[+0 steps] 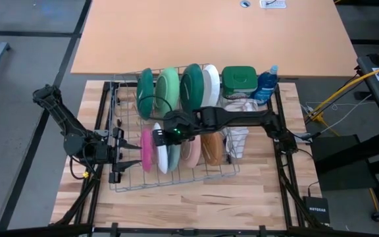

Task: Sort dishes
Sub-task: Put the blue plate in the dish rack, then return to Home Position

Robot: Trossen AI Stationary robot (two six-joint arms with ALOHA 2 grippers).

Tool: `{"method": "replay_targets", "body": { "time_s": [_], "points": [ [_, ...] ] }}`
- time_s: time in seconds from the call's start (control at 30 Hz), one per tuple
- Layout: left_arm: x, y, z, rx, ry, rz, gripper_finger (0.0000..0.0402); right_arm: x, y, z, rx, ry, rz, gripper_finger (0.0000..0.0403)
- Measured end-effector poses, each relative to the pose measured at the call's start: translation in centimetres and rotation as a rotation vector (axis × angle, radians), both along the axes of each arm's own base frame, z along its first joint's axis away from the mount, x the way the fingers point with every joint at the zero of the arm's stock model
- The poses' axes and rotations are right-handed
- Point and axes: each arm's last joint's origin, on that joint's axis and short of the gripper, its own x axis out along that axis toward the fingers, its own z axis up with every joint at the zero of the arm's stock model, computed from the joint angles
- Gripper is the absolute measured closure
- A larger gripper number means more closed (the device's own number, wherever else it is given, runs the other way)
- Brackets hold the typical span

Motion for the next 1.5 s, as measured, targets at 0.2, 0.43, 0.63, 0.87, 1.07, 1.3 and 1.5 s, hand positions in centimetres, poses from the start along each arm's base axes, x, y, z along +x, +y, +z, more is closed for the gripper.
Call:
{"method": "replay_targets", "body": {
  "time_s": [0.2,0.43,0.63,0.87,1.07,1.3,1.5],
  "points": [
    [0.0,0.0,0.0,0.000,0.000,-0.001,0.0218,0.2,0.0,-0.2,0.000,-0.006,-0.002,0.0334],
    [0.0,0.0,0.0,0.000,0.000,-0.001,0.0218,-0.1,-0.3,-0.3,-0.010,0.027,0.071,0.0331],
    [0.0,0.0,0.0,0.000,0.000,-0.001,0.0218,-1.4,-0.7,0.8,-0.070,0.046,0.106,0.0330],
    [-1.3,0.7,1.1,0.021,-0.041,-0.014,0.0218,-3.9,-1.0,3.6,-0.198,0.021,0.146,0.0329],
    [-3.5,1.9,2.3,0.021,-0.075,0.007,0.0218,-7.9,-1.7,7.5,-0.366,-0.023,0.135,0.0329],
    [-5.9,4.3,2.9,-0.046,0.008,0.221,0.0218,-15.1,-2.1,11.8,-0.695,0.047,0.048,0.0329],
    [-7.0,5.9,2.4,-0.017,0.049,0.242,0.0218,-20.0,-0.4,12.7,-0.928,0.197,0.003,0.0329]
  ]
}}
